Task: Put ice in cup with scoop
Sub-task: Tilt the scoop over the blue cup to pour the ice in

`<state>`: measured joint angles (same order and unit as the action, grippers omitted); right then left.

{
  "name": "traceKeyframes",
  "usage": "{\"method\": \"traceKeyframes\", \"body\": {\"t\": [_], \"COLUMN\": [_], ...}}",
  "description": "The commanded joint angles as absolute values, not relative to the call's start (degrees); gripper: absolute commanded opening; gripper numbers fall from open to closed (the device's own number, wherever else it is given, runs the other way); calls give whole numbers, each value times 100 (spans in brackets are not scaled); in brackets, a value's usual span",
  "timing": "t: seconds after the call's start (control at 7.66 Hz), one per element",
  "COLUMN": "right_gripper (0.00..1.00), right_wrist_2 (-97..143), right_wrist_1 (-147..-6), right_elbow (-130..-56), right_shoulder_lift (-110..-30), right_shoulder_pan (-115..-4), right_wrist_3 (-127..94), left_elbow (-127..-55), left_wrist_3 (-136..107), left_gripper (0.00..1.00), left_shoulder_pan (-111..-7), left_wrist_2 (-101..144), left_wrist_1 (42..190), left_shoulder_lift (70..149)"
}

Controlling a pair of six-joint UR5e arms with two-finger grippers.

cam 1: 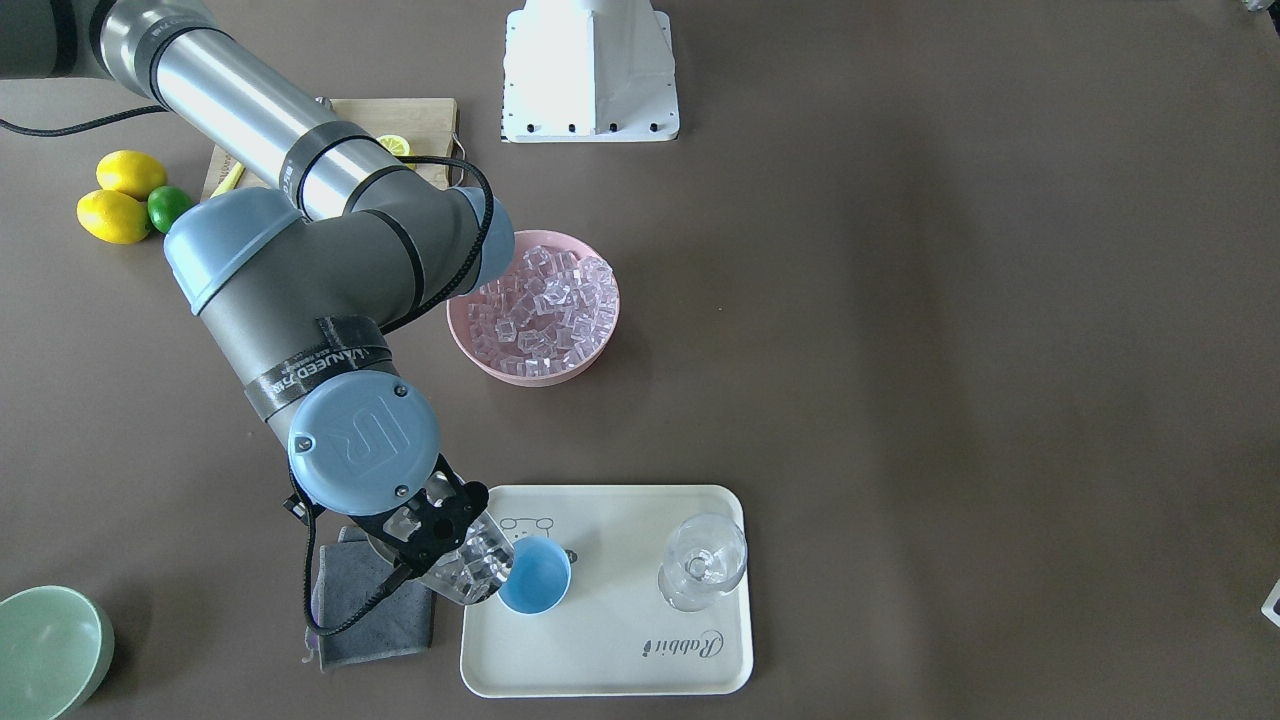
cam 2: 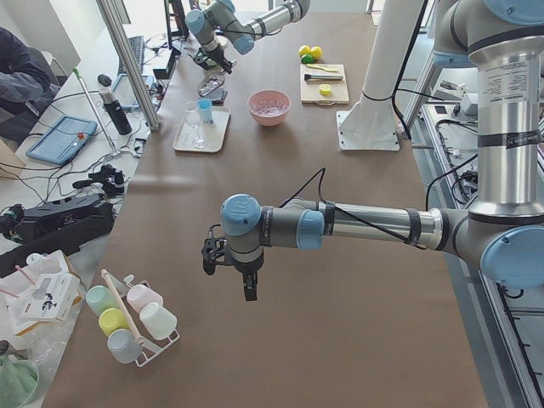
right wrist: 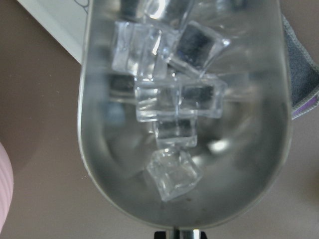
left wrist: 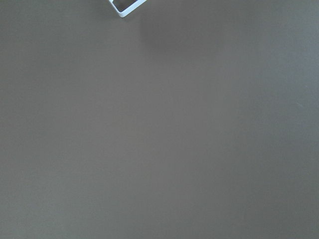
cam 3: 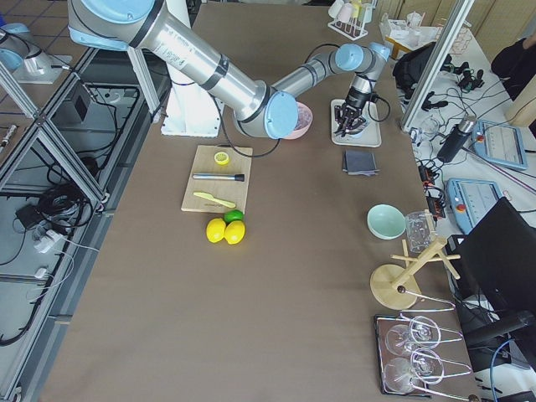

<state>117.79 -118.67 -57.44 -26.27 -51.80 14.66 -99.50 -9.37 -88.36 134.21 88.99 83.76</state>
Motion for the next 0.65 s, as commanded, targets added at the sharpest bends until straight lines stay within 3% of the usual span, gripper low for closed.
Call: {"method": "traceKeyframes", "body": {"t": [0.0,0.52], "right_gripper": [0,0], "right_wrist_2": [11760,11830], "right_wrist_1": [-11812,-12232], "right_elbow": [-4960,-4509], "right_shoulder_lift": [-2129,-1732], "right_shoulder_pan": [-5203,-5221], "right_wrist_3": [1766,1889], "left_elbow": [-9932,-9853], "left_wrist_3": [-940,-967], "left_gripper": [98,98], "left_shoulder_pan": [-9211,-9185], "left_wrist_2": [13570,13535], "left_wrist_1": [8895,8851], "left_shoulder_lift": [8191,8200]}}
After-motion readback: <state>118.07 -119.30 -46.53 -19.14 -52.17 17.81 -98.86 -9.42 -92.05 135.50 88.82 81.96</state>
